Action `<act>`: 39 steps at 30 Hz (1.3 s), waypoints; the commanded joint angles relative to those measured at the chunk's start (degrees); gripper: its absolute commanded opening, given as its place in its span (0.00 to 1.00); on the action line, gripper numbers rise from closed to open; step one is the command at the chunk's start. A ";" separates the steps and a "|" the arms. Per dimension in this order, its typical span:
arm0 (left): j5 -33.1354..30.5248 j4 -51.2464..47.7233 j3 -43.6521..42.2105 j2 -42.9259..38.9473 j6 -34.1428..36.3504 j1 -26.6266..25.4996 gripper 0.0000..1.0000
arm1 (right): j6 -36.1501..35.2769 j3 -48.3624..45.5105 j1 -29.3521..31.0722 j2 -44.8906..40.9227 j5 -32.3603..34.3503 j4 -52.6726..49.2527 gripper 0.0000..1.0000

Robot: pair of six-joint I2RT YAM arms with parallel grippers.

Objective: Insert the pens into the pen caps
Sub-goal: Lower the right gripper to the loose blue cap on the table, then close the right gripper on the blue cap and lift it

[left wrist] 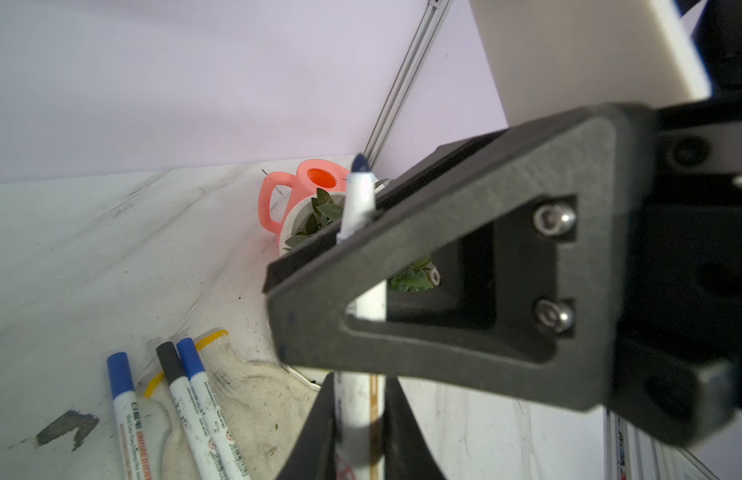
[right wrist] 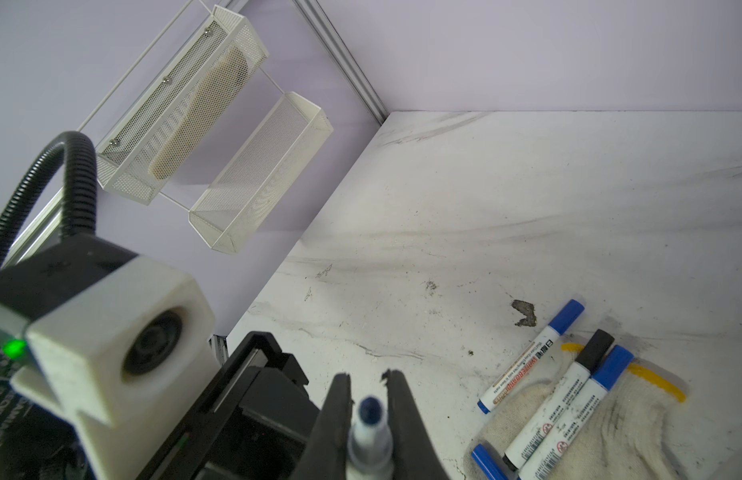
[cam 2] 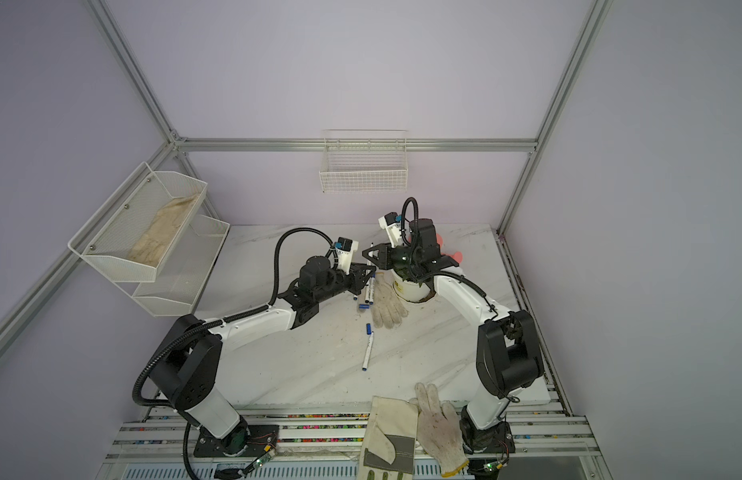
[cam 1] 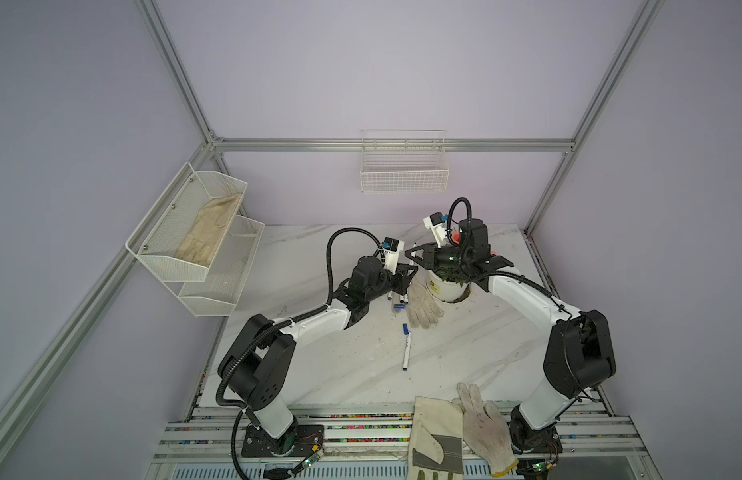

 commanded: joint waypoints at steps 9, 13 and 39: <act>-5.90 4.07 -1.55 -0.02 -6.28 0.84 0.00 | -6.13 0.92 0.32 1.67 7.93 -9.57 0.36; -22.31 -3.06 -4.17 -1.07 -11.45 1.57 0.00 | -11.67 -0.76 2.44 1.50 15.23 -16.56 0.44; -32.27 -13.76 -8.24 -5.04 -15.87 2.07 0.00 | -22.35 7.53 18.62 21.32 35.54 -45.32 0.37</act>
